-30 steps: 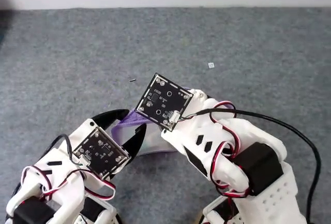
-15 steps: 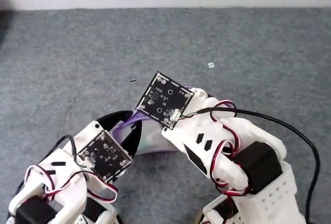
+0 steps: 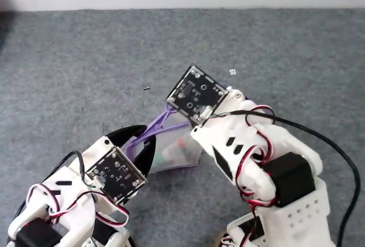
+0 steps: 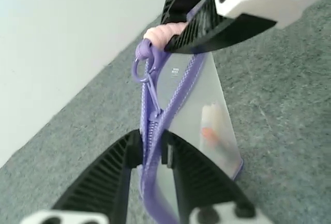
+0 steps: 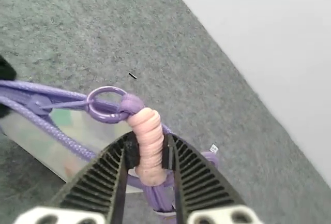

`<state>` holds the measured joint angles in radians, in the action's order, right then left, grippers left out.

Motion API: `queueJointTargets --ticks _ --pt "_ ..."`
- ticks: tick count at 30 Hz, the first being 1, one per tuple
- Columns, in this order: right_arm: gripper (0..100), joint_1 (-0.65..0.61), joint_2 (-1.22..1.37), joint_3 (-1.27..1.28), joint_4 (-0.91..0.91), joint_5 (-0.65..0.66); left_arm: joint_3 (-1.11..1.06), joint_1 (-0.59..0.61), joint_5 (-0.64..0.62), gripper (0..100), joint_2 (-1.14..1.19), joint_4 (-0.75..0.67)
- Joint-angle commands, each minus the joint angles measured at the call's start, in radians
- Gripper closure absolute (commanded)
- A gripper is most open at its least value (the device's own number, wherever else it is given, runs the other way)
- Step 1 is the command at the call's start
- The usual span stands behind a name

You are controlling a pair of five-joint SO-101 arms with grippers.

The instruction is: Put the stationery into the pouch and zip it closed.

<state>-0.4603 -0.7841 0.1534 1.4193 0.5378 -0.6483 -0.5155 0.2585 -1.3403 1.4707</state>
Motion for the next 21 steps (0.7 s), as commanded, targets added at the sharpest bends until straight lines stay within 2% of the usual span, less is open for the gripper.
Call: queueJointTargets --ticks 1,7,18,21 --pt "99.1 0.061 0.013 0.003 -0.008 0.021 -0.012 0.005 -0.009 99 0.0 0.072" --pt "99.1 0.114 0.015 0.031 -0.01 0.029 -0.012 0.005 -0.005 99 0.0 0.101" --pt "99.1 0.294 0.01 0.072 -0.058 0.141 -0.012 0.009 -0.005 99 0.0 0.12" --pt "99.1 0.294 0.002 0.072 -0.053 0.14 -0.012 0.009 -0.005 99 0.0 0.12"
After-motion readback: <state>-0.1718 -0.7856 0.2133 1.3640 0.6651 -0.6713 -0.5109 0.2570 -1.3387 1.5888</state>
